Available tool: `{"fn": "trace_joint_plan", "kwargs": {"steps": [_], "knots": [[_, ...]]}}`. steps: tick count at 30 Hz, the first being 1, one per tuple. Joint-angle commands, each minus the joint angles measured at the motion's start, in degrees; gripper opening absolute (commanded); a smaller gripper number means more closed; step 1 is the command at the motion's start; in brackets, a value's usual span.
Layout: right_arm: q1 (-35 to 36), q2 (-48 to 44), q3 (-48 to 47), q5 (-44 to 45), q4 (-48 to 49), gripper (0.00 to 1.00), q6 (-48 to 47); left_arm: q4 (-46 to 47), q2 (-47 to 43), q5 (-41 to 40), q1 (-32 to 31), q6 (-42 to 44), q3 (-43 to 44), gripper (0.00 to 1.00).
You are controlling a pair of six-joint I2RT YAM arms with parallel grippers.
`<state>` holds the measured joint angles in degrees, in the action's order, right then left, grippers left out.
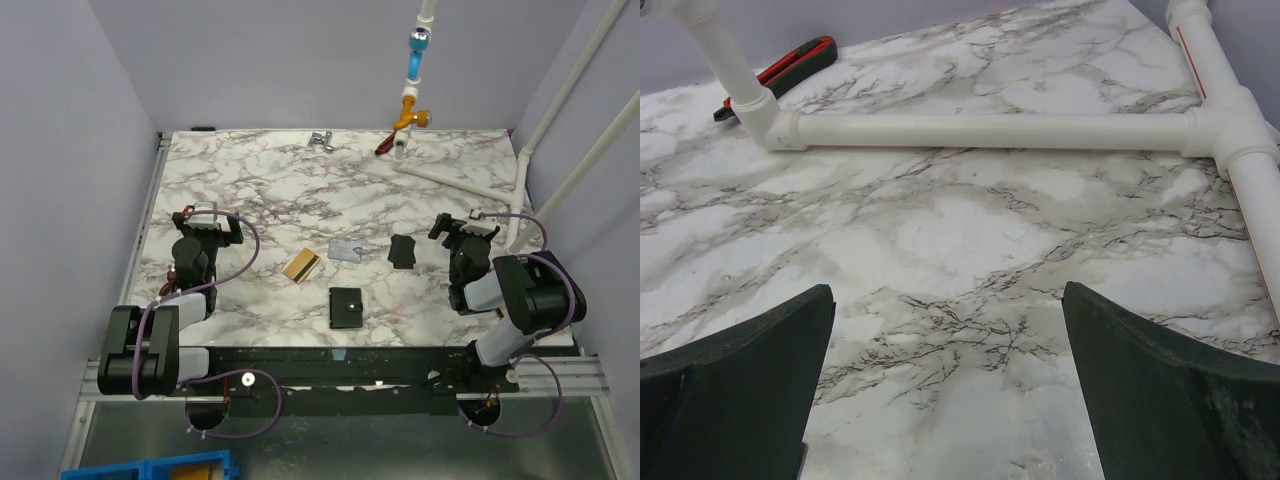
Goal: Put the credit cards into the card holder
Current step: Open the card holder at the center of the board.
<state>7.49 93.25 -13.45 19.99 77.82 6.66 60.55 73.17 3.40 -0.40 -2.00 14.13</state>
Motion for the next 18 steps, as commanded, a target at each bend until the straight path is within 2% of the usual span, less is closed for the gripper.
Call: {"fn": "trace_joint_plan", "kwargs": {"steps": [1,6,8,10,11,14,16,18], "knots": [[-0.3,0.4,0.2,-0.8,-0.2,1.0,0.5,1.0,0.0,-0.4,-0.1,-0.2,-0.3,0.98],[-0.3,0.0,0.1,-0.1,-0.2,1.0,0.2,0.8,-0.1,0.1,-0.1,0.0,-0.2,0.98],[-0.3,-2.4,-0.7,-1.3,-3.8,1.0,-0.2,-4.1,-2.1,2.1,1.3,0.7,1.7,0.99],[1.2,-7.4,-4.8,1.7,-14.4,1.0,-1.2,-17.3,-4.6,3.5,1.3,1.4,7.8,0.99],[1.5,-9.7,-7.7,2.7,-22.9,1.0,-0.8,-25.1,-5.2,3.1,1.1,1.5,12.0,0.99],[1.5,-14.6,-17.4,8.2,-43.3,1.0,7.8,-44.4,-5.7,4.4,1.1,1.7,22.5,0.99],[1.6,-17.0,-21.4,5.0,-51.8,1.0,11.9,-52.0,-7.5,6.3,1.0,1.7,25.7,0.99],[1.6,-19.2,-23.1,-1.4,-54.9,1.0,16.4,-56.4,-10.7,8.7,1.0,1.7,26.7,0.98]]}}
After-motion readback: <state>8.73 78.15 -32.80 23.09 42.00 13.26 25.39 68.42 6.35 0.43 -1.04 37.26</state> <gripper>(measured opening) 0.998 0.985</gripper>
